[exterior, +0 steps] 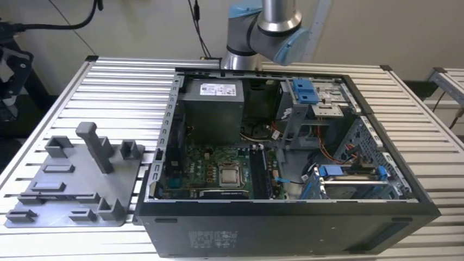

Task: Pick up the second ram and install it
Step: 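Pick up the second ram and move it above second insertion slot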

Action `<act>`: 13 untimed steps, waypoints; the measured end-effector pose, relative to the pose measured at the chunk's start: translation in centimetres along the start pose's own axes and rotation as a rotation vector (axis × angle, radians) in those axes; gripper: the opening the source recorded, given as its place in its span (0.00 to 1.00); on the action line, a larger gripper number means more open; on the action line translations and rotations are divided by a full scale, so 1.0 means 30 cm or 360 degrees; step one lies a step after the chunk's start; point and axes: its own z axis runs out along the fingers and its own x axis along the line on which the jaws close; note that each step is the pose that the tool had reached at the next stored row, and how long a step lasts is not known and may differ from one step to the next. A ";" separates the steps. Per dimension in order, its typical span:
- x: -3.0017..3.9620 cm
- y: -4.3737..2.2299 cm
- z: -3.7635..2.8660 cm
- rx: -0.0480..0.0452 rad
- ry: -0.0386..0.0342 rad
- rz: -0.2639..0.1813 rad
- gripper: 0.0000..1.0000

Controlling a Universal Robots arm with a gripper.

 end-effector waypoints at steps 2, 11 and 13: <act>0.000 0.000 0.000 0.0002 0.0002 -0.0041 0.11; 0.000 0.001 0.000 0.0012 0.0011 -0.0236 0.11; 0.000 0.001 0.000 0.0014 0.0013 -0.0285 0.11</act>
